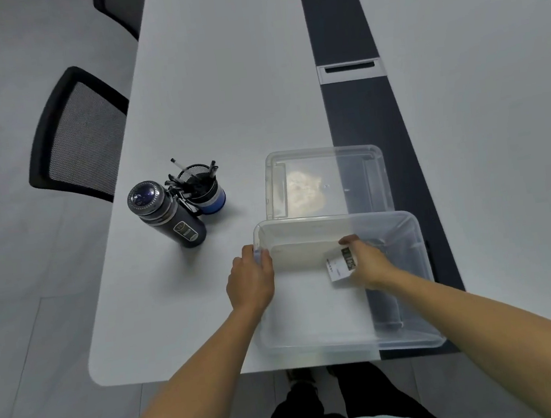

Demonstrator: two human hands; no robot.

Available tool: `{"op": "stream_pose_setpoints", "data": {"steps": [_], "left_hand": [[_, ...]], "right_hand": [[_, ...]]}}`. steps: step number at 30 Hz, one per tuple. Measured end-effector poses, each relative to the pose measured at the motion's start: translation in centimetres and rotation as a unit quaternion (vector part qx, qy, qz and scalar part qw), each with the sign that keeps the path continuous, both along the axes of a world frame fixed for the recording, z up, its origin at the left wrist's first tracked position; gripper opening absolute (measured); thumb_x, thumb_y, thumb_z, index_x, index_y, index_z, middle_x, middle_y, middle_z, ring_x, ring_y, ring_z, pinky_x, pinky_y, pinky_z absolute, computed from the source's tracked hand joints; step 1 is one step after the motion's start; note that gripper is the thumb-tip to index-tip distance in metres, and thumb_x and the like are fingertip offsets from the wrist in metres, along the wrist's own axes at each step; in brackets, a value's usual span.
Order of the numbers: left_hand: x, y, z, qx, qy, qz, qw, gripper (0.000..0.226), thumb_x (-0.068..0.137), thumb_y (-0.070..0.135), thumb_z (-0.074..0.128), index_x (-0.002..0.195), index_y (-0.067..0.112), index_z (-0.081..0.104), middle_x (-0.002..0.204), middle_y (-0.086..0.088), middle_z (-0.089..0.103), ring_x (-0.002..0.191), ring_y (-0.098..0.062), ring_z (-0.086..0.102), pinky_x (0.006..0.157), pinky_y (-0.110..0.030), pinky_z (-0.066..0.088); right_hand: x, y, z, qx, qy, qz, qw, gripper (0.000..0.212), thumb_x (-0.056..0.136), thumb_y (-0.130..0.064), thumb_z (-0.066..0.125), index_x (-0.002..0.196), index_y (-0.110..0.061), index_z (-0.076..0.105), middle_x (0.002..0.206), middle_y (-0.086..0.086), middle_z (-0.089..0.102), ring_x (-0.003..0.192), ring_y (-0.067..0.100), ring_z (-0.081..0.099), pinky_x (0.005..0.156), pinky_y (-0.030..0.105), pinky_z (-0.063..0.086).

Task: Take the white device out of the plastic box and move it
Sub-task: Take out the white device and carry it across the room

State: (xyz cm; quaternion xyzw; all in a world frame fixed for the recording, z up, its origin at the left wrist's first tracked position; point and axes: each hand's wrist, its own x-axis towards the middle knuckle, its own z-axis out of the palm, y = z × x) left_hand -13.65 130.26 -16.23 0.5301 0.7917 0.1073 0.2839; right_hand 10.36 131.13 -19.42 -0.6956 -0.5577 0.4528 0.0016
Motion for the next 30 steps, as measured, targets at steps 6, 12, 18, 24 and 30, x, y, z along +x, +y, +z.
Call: {"op": "stream_pose_setpoints", "data": {"steps": [6,12,18,24,30], "left_hand": [[-0.1,0.0,-0.2,-0.003,0.000,0.000,1.000,0.041,0.098,0.046,0.033,0.120,0.016,0.050,0.106,-0.011,0.061,0.090,-0.030,0.059,0.077,-0.040,0.052],[-0.3,0.1,-0.4,-0.021,0.006,-0.015,1.000,0.042,0.098,0.048,0.031,0.120,0.017,0.047,0.106,-0.009,0.061,0.087,-0.026,0.059,0.074,-0.038,0.053],[-1.1,1.1,0.6,-0.067,0.039,-0.088,0.993,0.046,0.096,0.048,0.029,0.123,0.014,0.044,0.116,-0.012,0.054,0.097,-0.030,0.055,0.076,-0.039,0.044],[-0.3,3.2,4.9,0.076,0.183,-0.216,0.956,0.041,0.097,0.038,0.037,0.123,0.010,0.049,0.121,-0.015,0.052,0.109,-0.033,0.049,0.087,-0.044,0.042],[5.2,6.1,11.2,0.162,0.212,-0.370,0.890,0.032,0.096,0.031,0.040,0.115,0.012,0.058,0.113,-0.010,0.060,0.099,-0.030,0.056,0.085,-0.041,0.042]], "right_hand": [[-0.1,0.4,-0.2,-0.073,0.160,-0.229,0.957,0.069,0.074,-0.009,0.082,0.127,-0.023,0.041,0.111,0.007,0.057,0.094,0.025,0.061,0.055,0.032,0.058],[-1.0,0.2,0.4,-0.033,0.146,-0.329,0.932,0.061,0.072,-0.009,0.083,0.120,-0.013,0.046,0.105,0.006,0.057,0.089,0.024,0.060,0.055,0.028,0.051],[0.8,-0.6,3.5,-0.024,0.208,-0.351,0.913,0.023,0.083,0.001,0.066,0.105,-0.001,0.061,0.096,0.017,0.068,0.079,0.024,0.067,0.059,0.029,0.058],[3.6,-2.2,9.2,0.058,0.285,-0.400,0.869,0.014,0.084,0.004,0.061,0.087,-0.009,0.065,0.092,0.013,0.071,0.080,0.023,0.070,0.058,0.031,0.059],[8.2,-3.9,15.7,0.134,0.362,-0.454,0.803,0.031,0.083,0.005,0.057,0.107,-0.013,0.062,0.096,0.011,0.071,0.085,0.024,0.067,0.061,0.033,0.055]]}}
